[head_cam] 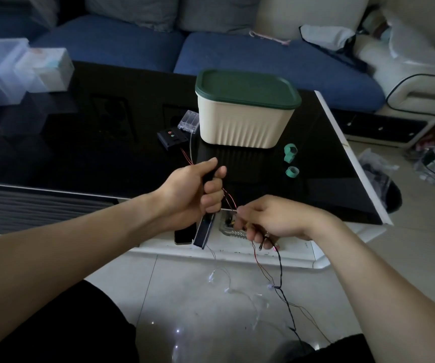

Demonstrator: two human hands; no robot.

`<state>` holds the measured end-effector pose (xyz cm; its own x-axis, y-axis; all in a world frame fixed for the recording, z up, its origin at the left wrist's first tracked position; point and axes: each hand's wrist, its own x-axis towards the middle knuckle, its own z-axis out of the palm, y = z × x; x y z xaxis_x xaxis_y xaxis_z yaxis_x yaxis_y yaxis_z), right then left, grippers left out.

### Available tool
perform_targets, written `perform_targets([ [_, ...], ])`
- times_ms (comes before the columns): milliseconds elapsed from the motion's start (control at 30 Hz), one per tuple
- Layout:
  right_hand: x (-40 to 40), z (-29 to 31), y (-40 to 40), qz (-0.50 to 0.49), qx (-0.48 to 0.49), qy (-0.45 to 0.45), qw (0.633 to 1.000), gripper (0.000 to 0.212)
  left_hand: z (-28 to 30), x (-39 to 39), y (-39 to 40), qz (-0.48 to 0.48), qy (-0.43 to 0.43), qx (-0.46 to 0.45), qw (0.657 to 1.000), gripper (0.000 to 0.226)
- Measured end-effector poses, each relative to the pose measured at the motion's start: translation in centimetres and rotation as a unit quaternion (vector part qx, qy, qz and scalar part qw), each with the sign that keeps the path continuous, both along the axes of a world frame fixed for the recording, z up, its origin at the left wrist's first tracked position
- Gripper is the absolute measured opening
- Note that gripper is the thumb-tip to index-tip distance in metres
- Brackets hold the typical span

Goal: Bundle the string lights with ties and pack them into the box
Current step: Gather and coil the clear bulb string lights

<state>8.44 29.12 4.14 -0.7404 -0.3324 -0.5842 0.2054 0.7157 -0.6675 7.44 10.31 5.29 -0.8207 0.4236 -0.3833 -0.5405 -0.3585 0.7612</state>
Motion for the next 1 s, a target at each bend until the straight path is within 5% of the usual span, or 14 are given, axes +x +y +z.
perform_targets([
  [333, 2.4, -0.2, -4.3, 0.16, 0.134, 0.112, 0.972, 0.01, -0.2, 0.1, -0.3, -0.01, 0.02, -0.003, 1.0, 0.027],
  [600, 3.3, 0.2, -4.6, 0.12, 0.102, 0.2, 0.967, 0.026, -1.3, 0.4, 0.2, -0.093, 0.034, -0.122, 0.988, 0.044],
  [800, 3.3, 0.9, -4.1, 0.06, 0.056, 0.036, 0.996, 0.016, -1.9, 0.6, 1.0, -0.094, 0.109, -0.181, 0.973, 0.027],
  [1000, 2.6, 1.7, -2.8, 0.101, 0.115, 0.058, 0.987, 0.02, -2.6, 1.0, 0.9, -0.158, 0.13, -0.298, 0.932, 0.041],
])
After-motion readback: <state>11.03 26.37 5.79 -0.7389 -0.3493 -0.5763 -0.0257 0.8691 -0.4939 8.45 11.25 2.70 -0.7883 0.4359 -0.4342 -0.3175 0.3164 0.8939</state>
